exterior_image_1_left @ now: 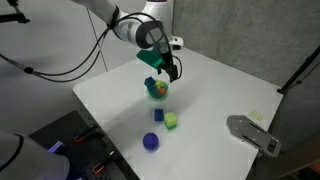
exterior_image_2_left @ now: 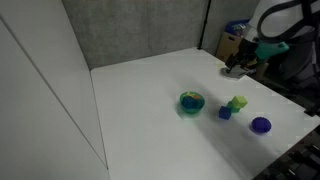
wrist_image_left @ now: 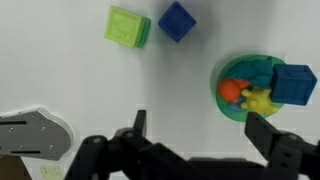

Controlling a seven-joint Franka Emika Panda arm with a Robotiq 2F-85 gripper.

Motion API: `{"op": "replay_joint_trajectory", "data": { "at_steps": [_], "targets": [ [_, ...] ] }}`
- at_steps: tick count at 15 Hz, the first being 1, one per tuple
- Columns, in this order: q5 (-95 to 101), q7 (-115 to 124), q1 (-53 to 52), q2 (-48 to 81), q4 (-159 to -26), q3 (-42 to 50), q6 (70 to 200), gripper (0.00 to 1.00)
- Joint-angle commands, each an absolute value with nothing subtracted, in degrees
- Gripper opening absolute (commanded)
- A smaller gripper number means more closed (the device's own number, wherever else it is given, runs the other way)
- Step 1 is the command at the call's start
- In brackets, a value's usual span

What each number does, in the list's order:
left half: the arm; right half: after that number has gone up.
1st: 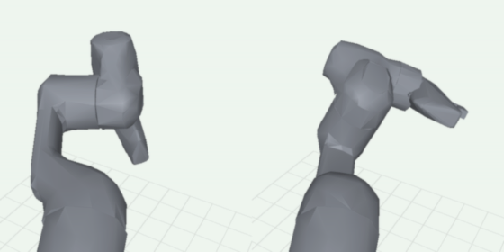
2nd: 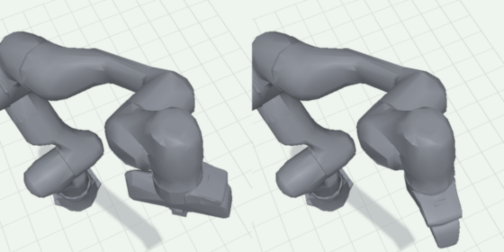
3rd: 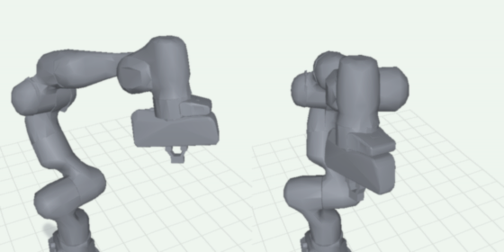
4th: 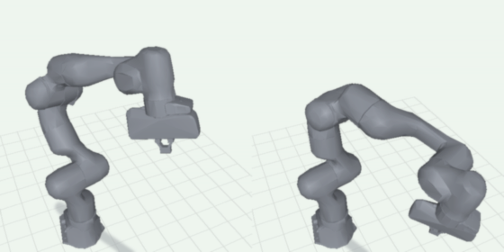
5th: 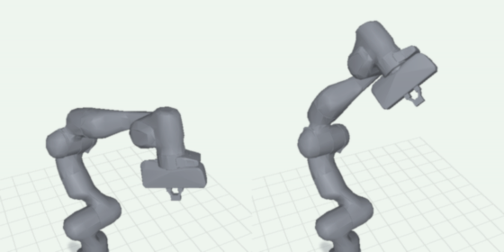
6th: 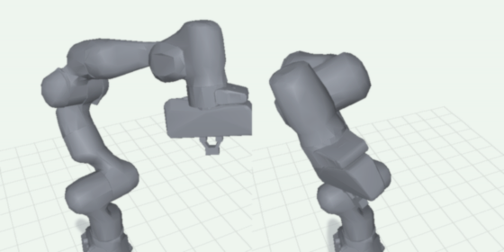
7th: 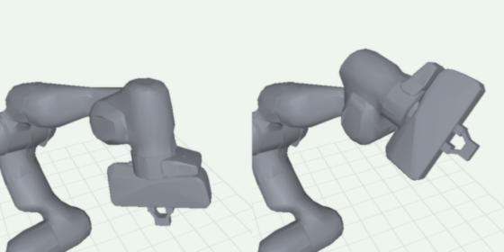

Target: Put the blue block inside the bowl

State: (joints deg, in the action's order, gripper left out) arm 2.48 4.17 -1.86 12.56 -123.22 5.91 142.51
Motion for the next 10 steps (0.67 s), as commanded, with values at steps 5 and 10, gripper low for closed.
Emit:
{"op": "replay_joint_trajectory", "data": {
  "at_steps": [5, 10],
  "targets": [
    [2.04, -4.39, 1.64, -0.63, -122.26, 4.8, 115.09, 1.0],
    [3.77, -3.33, 1.43, -5.14, -120.91, 4.5, 105.89, 1.0]
  ]
}}
